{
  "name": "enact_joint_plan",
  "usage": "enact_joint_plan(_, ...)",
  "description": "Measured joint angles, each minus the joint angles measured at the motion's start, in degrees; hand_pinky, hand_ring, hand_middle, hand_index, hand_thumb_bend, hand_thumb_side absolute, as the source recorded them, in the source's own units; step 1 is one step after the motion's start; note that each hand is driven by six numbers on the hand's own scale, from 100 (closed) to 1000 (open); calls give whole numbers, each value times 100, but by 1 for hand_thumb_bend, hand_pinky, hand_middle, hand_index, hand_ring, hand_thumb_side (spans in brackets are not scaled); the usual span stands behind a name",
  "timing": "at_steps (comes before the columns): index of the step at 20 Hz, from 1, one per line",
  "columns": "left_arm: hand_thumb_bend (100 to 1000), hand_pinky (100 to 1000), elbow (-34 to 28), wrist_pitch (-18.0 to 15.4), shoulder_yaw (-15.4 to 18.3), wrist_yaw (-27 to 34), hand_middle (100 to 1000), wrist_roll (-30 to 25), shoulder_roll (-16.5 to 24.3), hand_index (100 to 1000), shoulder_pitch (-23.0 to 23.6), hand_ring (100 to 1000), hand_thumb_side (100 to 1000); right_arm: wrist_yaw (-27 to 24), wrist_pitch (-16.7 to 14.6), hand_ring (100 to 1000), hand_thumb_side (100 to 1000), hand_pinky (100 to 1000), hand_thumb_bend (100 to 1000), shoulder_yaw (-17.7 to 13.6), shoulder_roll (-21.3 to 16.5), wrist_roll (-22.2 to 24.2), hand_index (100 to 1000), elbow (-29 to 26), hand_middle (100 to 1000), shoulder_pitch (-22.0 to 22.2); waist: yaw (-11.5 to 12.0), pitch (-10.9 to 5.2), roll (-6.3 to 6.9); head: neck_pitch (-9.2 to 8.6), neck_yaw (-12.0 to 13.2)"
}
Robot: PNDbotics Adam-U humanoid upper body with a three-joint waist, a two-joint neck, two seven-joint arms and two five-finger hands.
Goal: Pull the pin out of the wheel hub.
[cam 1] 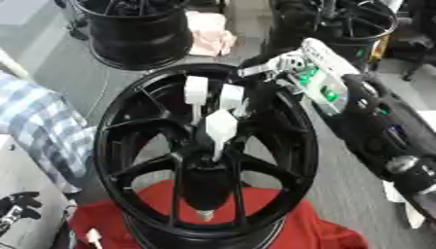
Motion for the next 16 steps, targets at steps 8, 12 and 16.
enact_joint_plan(8, 100, 774, 0, 2, -1, -19, 604, -5, -1, 799, -1, 580, 691, -241, 69, 542, 438, 580, 165, -113, -32, -178, 583, -376, 456, -43, 0, -1, 0, -2, -4)
enact_joint_plan(12, 100, 775, 0, 4, -1, -26, 604, -8, -1, 800, 2, 580, 693, -645, 220, 538, 428, 578, 155, -229, -306, -361, 583, -675, 453, -208, -18, -32, -10, -1, -3)
enact_joint_plan(16, 100, 775, 0, 14, 1, -25, 604, -8, -1, 800, 6, 580, 693, -1168, 422, 535, 405, 575, 151, -489, -1024, -594, 583, -1409, 449, -199, -102, -50, -69, 0, 64)
